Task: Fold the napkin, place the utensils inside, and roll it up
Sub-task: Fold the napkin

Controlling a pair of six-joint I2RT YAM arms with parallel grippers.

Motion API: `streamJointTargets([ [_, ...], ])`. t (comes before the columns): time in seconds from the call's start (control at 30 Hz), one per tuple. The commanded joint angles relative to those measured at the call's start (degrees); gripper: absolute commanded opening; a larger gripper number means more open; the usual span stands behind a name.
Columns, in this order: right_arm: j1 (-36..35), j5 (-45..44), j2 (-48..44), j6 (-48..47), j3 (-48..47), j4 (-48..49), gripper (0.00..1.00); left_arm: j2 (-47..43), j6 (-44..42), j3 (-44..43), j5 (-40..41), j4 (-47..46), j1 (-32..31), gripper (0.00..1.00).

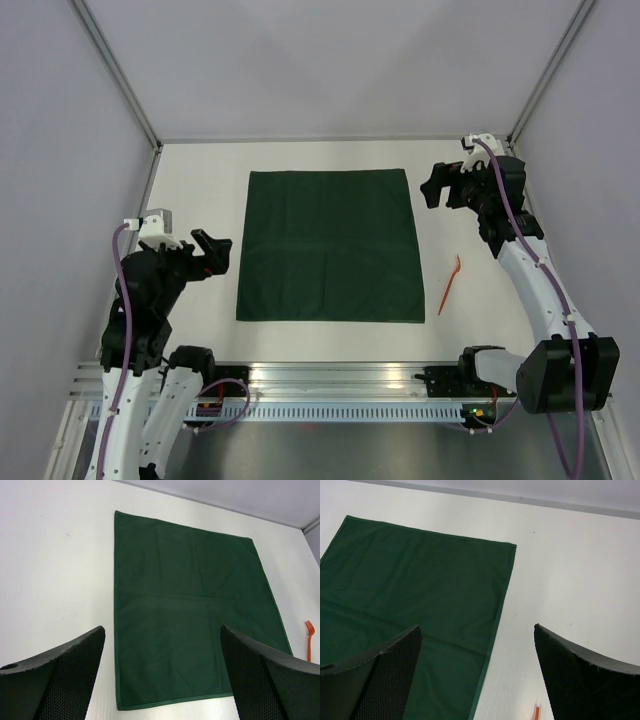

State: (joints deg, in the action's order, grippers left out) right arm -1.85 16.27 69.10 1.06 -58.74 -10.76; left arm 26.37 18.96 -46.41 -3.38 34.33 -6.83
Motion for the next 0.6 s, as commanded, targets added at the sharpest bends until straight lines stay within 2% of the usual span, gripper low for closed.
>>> streamJointTargets([
  [0.0, 0.1, 0.1, -0.7, -0.3, 0.2, 1.0, 0.98, 0.2, -2.1, 0.4, -1.5, 0.2, 0.2, 1.0],
  [0.13, 0.2, 0.1, -0.7, -0.5, 0.0, 0.4, 0.98, 0.1, -2.2, 0.4, -1.5, 0.4, 0.2, 1.0],
  [0.3, -0.4, 4.6, 0.0, -0.5, -0.5, -0.7, 0.97, 0.4, -2.3, -0.4, -1.3, -0.1, 0.2, 1.0],
  [0.4, -7.0, 0.6, 2.9, -2.3, -3.5, -4.4, 0.89, 2.8, -1.7, -3.2, -1.2, 0.0, 0.2, 1.0],
  [0.43, -12.0, -0.8, 3.9, -2.6, -4.4, -5.4, 0.87, 3.7, -1.5, -4.1, -1.5, 0.0, 0.3, 1.0],
  [0.57, -24.4, -5.5, 9.6, -1.9, -6.9, -6.4, 0.81, 6.8, -1.6, -11.0, -0.1, 0.1, 0.2, 1.0],
])
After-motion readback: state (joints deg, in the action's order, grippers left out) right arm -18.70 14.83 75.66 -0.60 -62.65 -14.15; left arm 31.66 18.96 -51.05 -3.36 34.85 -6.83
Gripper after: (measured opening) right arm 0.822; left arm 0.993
